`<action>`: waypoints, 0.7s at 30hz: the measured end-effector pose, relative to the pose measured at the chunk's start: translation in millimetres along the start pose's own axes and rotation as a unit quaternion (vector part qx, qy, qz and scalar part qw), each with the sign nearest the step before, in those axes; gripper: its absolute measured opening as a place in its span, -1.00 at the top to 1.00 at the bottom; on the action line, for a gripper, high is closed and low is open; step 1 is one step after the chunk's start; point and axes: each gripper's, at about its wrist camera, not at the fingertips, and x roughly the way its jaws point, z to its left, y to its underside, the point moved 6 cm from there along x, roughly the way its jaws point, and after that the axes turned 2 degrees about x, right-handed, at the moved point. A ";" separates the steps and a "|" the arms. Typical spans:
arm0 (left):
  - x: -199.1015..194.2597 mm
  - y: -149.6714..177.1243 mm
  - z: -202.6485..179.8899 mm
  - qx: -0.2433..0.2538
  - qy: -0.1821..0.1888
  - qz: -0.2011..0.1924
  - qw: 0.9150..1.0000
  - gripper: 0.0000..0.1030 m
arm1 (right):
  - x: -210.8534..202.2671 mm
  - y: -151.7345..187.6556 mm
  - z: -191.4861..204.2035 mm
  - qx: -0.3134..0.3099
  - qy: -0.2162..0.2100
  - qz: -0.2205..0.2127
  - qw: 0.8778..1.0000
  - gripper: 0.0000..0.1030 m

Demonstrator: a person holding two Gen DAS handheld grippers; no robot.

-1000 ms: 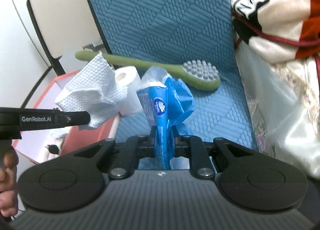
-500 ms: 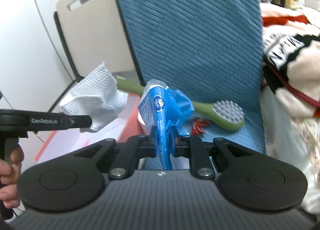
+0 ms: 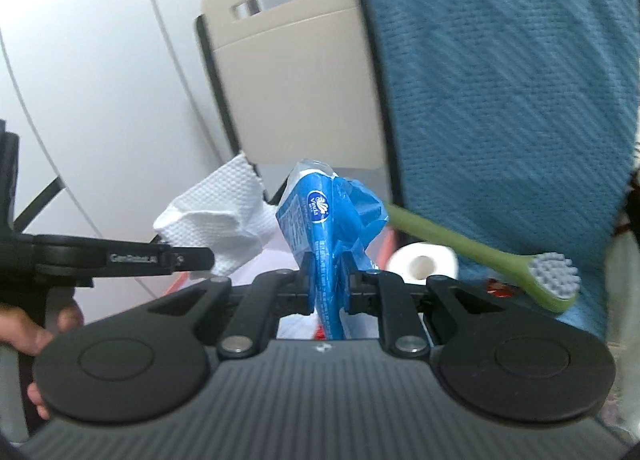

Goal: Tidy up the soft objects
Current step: 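Lift and carry the tissue with the left gripper and the wipe packet with the right gripper over the box, then open the left gripper dropping the tissue while the right gripper drops the wipe packet into the box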

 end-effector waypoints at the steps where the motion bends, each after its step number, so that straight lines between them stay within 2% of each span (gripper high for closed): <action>1: 1.0 0.3 6.3 -0.003 -0.002 0.002 1.000 0.79 | 4.5 1.5 5.1 -0.003 -0.004 0.004 1.000 0.69; 8: 19.4 14.6 51.5 -0.023 -0.013 0.033 0.999 0.79 | 48.2 25.1 37.8 -0.012 -0.016 0.052 0.998 0.68; 21: 58.6 60.4 118.9 -0.061 -0.017 0.087 0.994 0.78 | 114.9 76.1 52.9 -0.014 0.000 0.141 0.990 0.65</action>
